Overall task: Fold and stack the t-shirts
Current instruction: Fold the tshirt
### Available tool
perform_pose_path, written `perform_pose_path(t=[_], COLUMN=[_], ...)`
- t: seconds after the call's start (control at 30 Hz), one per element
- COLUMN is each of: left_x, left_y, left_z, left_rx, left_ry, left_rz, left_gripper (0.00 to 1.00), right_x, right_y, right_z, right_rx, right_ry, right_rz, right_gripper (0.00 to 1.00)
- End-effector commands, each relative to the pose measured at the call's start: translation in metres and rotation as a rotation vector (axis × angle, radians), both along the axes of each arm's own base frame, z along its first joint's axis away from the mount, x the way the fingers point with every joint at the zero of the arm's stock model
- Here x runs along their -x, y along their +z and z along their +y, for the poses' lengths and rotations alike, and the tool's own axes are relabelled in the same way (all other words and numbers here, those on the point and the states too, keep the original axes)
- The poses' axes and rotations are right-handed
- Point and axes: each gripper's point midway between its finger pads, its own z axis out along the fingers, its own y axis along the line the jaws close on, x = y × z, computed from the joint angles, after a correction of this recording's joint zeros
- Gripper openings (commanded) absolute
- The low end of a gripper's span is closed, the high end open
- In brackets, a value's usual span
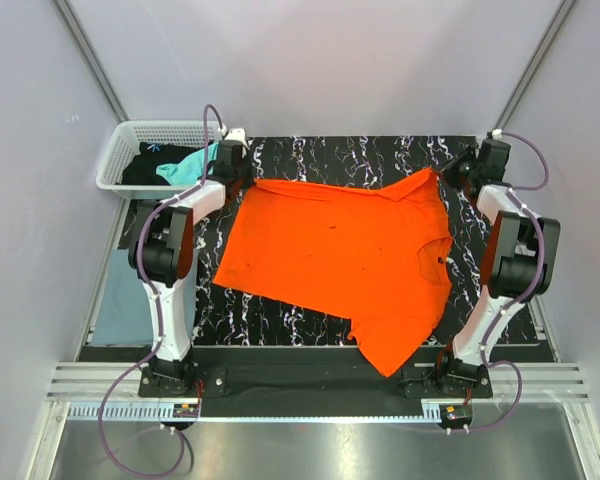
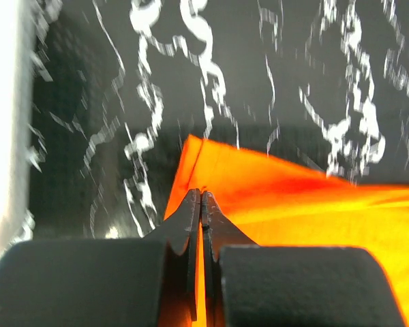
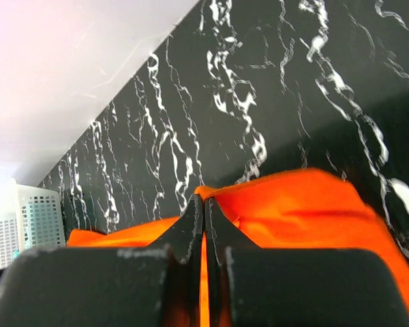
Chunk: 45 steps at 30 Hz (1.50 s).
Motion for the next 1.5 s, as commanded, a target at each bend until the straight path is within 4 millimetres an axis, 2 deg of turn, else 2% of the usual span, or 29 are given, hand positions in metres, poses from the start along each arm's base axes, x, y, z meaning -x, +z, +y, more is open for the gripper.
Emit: perform_pose_path(t=[0.0,0.07,0.13,0.23,0.3,0.37,0.4,0.43,0.47,0.5,0.53,0.57,0.6,0.63,0.7,0.73,0.8,0.83,1.0,1.23,1.47], left_x=[-0.049,-0.055,-0.063,-0.068,-0.067,-0.066,-0.065,-0.064,-0.062,-0.059,-0.057,-0.053,-0.05,-0.049,-0.043,-0.042,-0.035,-0.032,-0.014,0.007,0.026], left_y=[0.082,0.069,0.064,0.063,0.058,0.054,0.054,0.052,0.051,0.048,0.045,0.043,0.042,0.043,0.041,0.043,0.039,0.042,0.031,0.025,0.01], left_z=[0.017,0.011,0.008,0.006,0.006,0.005,0.005,0.004,0.004,0.007,0.007,0.009,0.01,0.012,0.016,0.016,0.024,0.026,0.036,0.046,0.044], left_rx=[0.005,0.013,0.014,0.023,0.021,0.021,0.02,0.018,0.014,0.008,0.006,0.002,-0.001,-0.002,-0.004,-0.005,-0.014,-0.016,-0.047,-0.08,-0.05], left_ry=[0.068,0.032,0.021,0.021,0.021,0.018,0.011,0.004,0.002,0.008,0.01,0.013,0.012,0.017,0.025,0.025,0.055,0.07,0.102,0.115,0.12], left_rz=[-0.239,-0.206,-0.2,-0.198,-0.183,-0.165,-0.16,-0.149,-0.142,-0.123,-0.111,-0.093,-0.083,-0.08,-0.052,-0.046,-0.001,0.006,0.104,0.162,0.23], left_gripper=[0.0,0.0,0.0,0.0,0.0,0.0,0.0,0.0,0.0,0.0,0.0,0.0,0.0,0.0,0.0,0.0,0.0,0.0,0.0,0.0,0.0], right_x=[-0.032,-0.036,-0.039,-0.039,-0.036,-0.027,-0.021,-0.009,-0.003,0.005,0.017,0.024,0.031,0.041,0.052,0.06,0.07,0.077,0.1,0.132,0.146], right_y=[0.05,0.043,0.032,0.027,0.031,0.028,0.039,0.028,0.028,0.038,0.027,0.027,0.037,0.029,0.036,0.03,0.034,0.029,0.03,0.015,0.009], right_z=[0.005,0.002,0.0,0.0,-0.001,0.0,0.0,0.003,0.004,0.005,0.007,0.008,0.008,0.011,0.013,0.015,0.017,0.018,0.027,0.036,0.038], right_rx=[0.019,0.017,0.013,0.004,0.003,-0.021,-0.025,-0.055,-0.069,-0.079,-0.115,-0.131,-0.139,-0.169,-0.179,-0.186,-0.19,-0.194,-0.228,-0.264,-0.254], right_ry=[0.061,0.055,0.048,0.044,0.028,0.009,-0.004,-0.018,-0.029,-0.043,-0.07,-0.087,-0.105,-0.122,-0.138,-0.146,-0.152,-0.156,-0.156,-0.164,-0.164], right_rz=[-0.164,-0.15,-0.121,-0.096,-0.083,-0.039,-0.044,0.015,0.03,0.029,0.082,0.102,0.095,0.129,0.132,0.169,0.181,0.206,0.239,0.298,0.314], right_gripper=[0.0,0.0,0.0,0.0,0.0,0.0,0.0,0.0,0.0,0.0,0.0,0.0,0.0,0.0,0.0,0.0,0.0,0.0,0.0,0.0,0.0])
